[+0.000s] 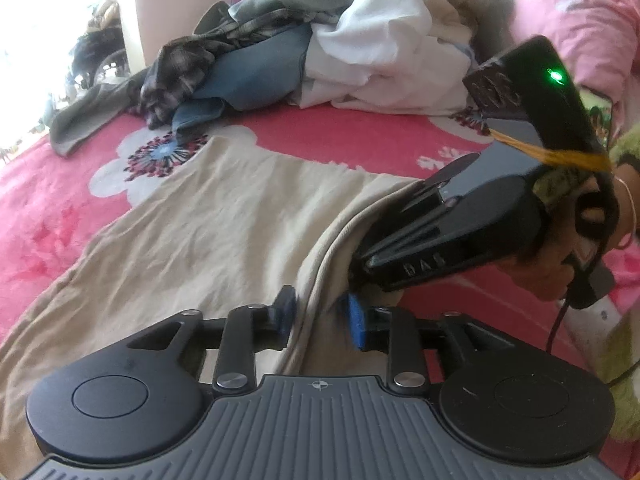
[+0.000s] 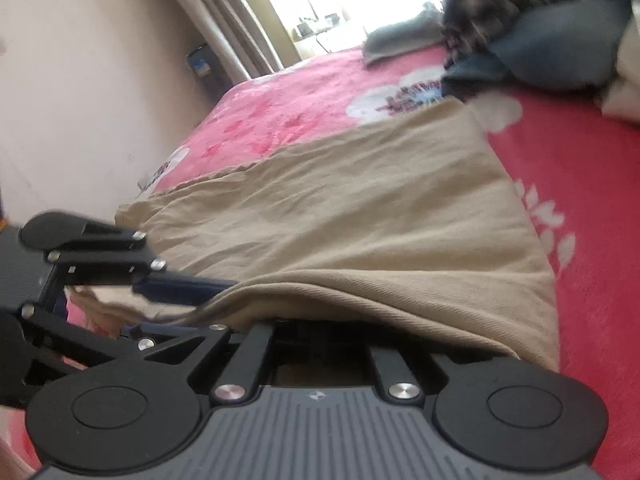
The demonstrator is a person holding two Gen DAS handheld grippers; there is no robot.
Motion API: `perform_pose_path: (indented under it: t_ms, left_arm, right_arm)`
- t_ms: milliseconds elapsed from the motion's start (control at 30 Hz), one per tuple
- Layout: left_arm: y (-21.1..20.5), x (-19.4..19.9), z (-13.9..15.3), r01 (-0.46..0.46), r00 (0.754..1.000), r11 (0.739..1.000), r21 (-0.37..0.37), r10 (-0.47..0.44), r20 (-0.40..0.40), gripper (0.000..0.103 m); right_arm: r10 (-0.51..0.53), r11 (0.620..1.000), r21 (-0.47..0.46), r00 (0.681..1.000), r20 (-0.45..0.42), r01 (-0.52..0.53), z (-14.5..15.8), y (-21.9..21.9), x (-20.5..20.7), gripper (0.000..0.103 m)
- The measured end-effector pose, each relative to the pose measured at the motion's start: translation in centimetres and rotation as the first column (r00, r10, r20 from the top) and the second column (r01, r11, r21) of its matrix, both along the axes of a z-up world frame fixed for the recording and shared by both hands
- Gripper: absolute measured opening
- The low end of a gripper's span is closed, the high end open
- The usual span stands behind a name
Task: Fold clothes
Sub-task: 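Hold the trouser fold with the left gripper while the right gripper tucks the edge under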
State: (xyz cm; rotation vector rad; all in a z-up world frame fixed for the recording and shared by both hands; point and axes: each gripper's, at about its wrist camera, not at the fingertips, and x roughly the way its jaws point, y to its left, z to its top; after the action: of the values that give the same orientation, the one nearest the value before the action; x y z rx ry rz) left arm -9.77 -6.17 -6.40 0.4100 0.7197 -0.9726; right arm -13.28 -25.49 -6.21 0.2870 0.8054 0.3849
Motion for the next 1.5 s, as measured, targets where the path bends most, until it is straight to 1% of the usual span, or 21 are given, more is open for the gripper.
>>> perform_pose_path:
  t_ms: [67,133,200,267,367,433,467,533,600,667,733,767,900,1000,1067,1167,1233,1300,1367,1433,1500]
  left_arm:
    - [-0.7,0.3,-0.8,-0.008,1.0,0.999,0.033,0.008,0.005,0.028]
    - [-1.1,0.1,-1.0,-0.017,0.999,0.998,0.053,0.015,0.039,0.018]
    - [-1.0,-0.1,-1.0,-0.028,0.998,0.998,0.051,0.025,0.064,0.015]
    - [-0.9,-0.6,-0.9,-0.038,0.994,0.998,0.045,0.033,0.102,0.014]
    - [-1.0,-2.1,-0.7,-0.03,0.977,0.998,0.053,0.018,0.213,0.013]
    - [-1.2,-3.4,-0.9,-0.005,0.944,0.996,0.09,-0.025,0.328,0.012]
    - [-1.4,-4.2,-1.5,0.018,0.916,0.991,0.135,-0.07,0.394,0.012]
    - [-1.8,-5.8,-2.7,0.053,0.843,0.973,0.226,-0.164,0.511,0.012]
    - [-1.7,-5.8,-2.9,0.055,0.842,0.972,0.23,-0.169,0.512,0.012]
    - [-1.7,-5.8,-3.1,0.057,0.841,0.971,0.233,-0.173,0.513,0.012]
    - [-1.7,-5.8,-3.2,0.059,0.839,0.97,0.237,-0.177,0.514,0.012]
    - [-1.6,-5.8,-3.2,0.063,0.841,0.97,0.234,-0.178,0.511,0.012]
    - [-1.8,-6.3,-3.7,0.085,0.828,0.964,0.251,-0.208,0.521,0.012]
    - [-1.5,-6.2,-3.9,0.096,0.833,0.965,0.244,-0.213,0.511,0.012]
    - [-1.5,-6.4,-4.0,0.111,0.825,0.96,0.255,-0.233,0.516,0.013]
    - [-1.5,-6.5,-4.3,0.123,0.815,0.956,0.266,-0.25,0.522,0.013]
    - [-1.5,-6.5,-4.4,0.125,0.814,0.956,0.266,-0.252,0.523,0.013]
    - [-1.5,-6.5,-4.5,0.124,0.815,0.956,0.265,-0.251,0.523,0.013]
    - [-1.5,-6.6,-4.6,0.124,0.815,0.957,0.264,-0.25,0.523,0.013]
    - [-1.5,-6.7,-4.6,0.126,0.81,0.955,0.269,-0.256,0.527,0.013]
    - [-1.5,-6.7,-4.5,0.126,0.811,0.954,0.271,-0.256,0.526,0.013]
  right_arm:
    - [0.024,0.999,-0.038,1.0,0.017,-0.023,0.4,0.0,-0.5,0.005]
    - [0.05,0.996,-0.077,0.998,0.032,-0.047,0.9,-0.1,-1.3,0.007]
    - [0.075,0.992,-0.107,0.996,0.044,-0.07,1.3,-0.5,-2.4,0.008]
    - [0.094,0.99,-0.106,0.995,0.043,-0.089,1.7,-0.9,-3.2,0.008]
    - [0.067,0.993,-0.1,0.997,0.033,-0.064,1.5,-1.4,-3.2,0.007]
    - [0.018,0.993,-0.12,1.0,0.021,-0.015,1.1,-1.5,-2.6,0.002]
    - [-0.01,0.986,-0.165,1.0,0.028,0.015,1.0,-1.3,-2.3,0.0]
    - [-0.025,0.977,-0.209,0.999,0.046,0.034,1.0,-1.2,-2.3,0.0]
    - [-0.012,0.975,-0.221,0.999,0.053,0.024,1.1,-1.2,-2.5,0.0]
    - [-0.004,0.972,-0.233,0.998,0.063,0.019,1.3,-1.3,-2.9,0.005]
    - [0.001,0.97,-0.244,0.997,0.075,0.018,1.6,-1.5,-3.2,0.004]
    - [-0.004,0.968,-0.251,0.997,0.079,0.024,1.7,-1.7,-3.3,0.0]
    - [-0.148,0.94,-0.302,0.987,0.055,0.158,0.9,-2.9,-2.4,0.0]
    - [-0.089,0.927,-0.358,0.993,0.076,0.11,1.1,-2.5,-2.9,0.0]
    - [-0.037,0.926,-0.373,0.997,0.071,0.061,1.4,-2.8,-3.5,0.0]
    - [0.041,0.93,-0.367,0.998,0.057,-0.017,2.7,-3.9,-5.1,0.001]
    - [0.058,0.936,-0.351,0.995,0.078,-0.027,4.4,-4.4,-5.4,0.001]
    - [0.027,0.955,-0.295,0.992,0.127,0.012,5.9,-4.6,-4.9,0.001]
    - [-0.001,0.971,-0.235,0.985,0.175,0.043,7.0,-4.4,-4.1,0.006]
    - [0.01,0.977,-0.209,0.979,0.204,0.034,6.9,-3.5,-3.2,0.006]
    - [0.027,0.976,-0.217,0.982,0.187,0.014,5.4,-2.7,-2.8,0.006]
